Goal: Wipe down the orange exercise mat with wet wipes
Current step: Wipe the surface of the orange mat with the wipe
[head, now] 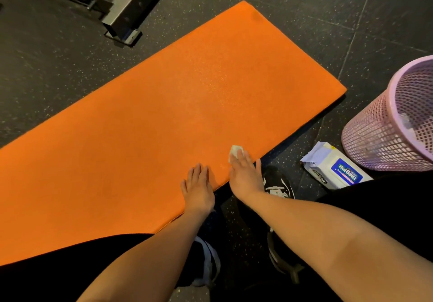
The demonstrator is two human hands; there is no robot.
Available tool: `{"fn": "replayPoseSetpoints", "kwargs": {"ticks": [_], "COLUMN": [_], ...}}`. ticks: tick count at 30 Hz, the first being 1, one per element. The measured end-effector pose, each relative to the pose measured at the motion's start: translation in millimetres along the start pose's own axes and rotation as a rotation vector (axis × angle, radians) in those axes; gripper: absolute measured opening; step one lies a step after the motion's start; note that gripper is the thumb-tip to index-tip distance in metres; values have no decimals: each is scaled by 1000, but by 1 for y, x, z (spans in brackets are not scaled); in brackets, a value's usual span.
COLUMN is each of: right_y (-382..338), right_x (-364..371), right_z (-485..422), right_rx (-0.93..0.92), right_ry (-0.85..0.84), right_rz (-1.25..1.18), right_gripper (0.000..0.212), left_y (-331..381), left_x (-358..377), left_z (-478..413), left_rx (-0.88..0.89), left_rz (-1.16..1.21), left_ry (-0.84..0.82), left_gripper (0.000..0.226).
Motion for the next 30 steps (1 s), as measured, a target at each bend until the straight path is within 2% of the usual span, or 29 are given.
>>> {"fn": "replayPoseSetpoints", "kwargs": {"ticks": [4, 6, 8, 12, 18, 20, 22, 24, 28, 30], "right_y": [-51, -56, -49, -21, -62, -65, -53, -34, -41, -55], "right_x": [28, 32, 26, 7, 35, 31, 20, 10, 14, 11], "right_z": [31, 33, 26, 9, 28, 28, 21, 14, 18, 27], "right_rx": [-275, -319, -290, -98, -353, -391, -343, -219, -207, -274], "right_ry": [-78, -84, -62, 8, -187, -168, -74, -16, -103, -128], "right_rz": [15, 11, 16, -3, -105, -90, -24, -37, -183, -198], "right_gripper": [51, 51, 53, 55, 50, 50, 50, 50, 32, 36], "left_y": [-5, -8, -7, -5, -10, -9, -8, -6, -2, -1], "left_x": [1, -1, -2, -5, 2, -2, -7, -10, -2, -1], "left_z": [-2, 1, 4, 6, 8, 10, 13, 14, 17, 18], "left_rx": [-25, -41, -40, -38, -58, -68, -80, -94, -109, -116], "left_rz": [60, 75, 50, -2, -31, -36, -22, -9, 29, 24], "left_ry": [25, 62, 67, 27, -25, -39, -65, -86, -122, -116], "left_gripper": [51, 50, 50, 51, 53, 53, 51, 49, 46, 47]}}
Point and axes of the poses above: each hand's wrist, its own z-axis away from the middle knuckle, its own x-axis out of the palm, y = z × x, the point moved 10 cm from there along -z, towards the middle knuckle, and after that the axes turned 3 degrees about x, right-handed, at the moved point
